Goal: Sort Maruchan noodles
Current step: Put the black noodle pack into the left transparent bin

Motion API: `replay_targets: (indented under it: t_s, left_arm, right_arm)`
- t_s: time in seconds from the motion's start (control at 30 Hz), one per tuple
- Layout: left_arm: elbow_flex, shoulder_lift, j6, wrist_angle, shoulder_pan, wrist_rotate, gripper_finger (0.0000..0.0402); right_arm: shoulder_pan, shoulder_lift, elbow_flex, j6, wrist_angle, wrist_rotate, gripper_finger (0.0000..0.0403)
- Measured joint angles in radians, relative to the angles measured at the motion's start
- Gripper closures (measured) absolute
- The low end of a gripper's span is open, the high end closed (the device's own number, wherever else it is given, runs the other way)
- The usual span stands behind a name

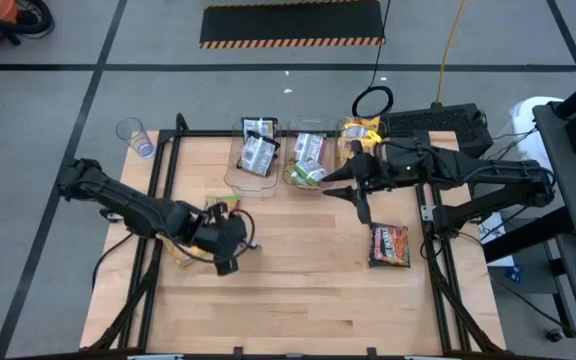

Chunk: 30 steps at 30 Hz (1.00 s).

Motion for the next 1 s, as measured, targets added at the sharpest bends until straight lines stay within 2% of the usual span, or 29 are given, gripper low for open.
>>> replay_targets:
  t_s: [0.13, 0.5, 1.0]
  left_arm:
    - [0.073, 0.001, 0.065, -0.106, 0.040, -0.071, 0.0402]
    - [0.157, 0.001, 0.322, -0.106, 0.247, -0.166, 0.0402]
    - [0.295, 0.001, 0.643, -0.053, 0.542, -0.194, 0.0402]
  right_arm:
    - [0.000, -0.020, 0.000, -0.011, 0.008, 0.000, 0.0273]
    - [0.000, -0.081, 0.000, -0.011, -0.006, 0.054, 0.0273]
    - [0.000, -0.096, 0.000, -0.011, -0.037, 0.055, 0.0273]
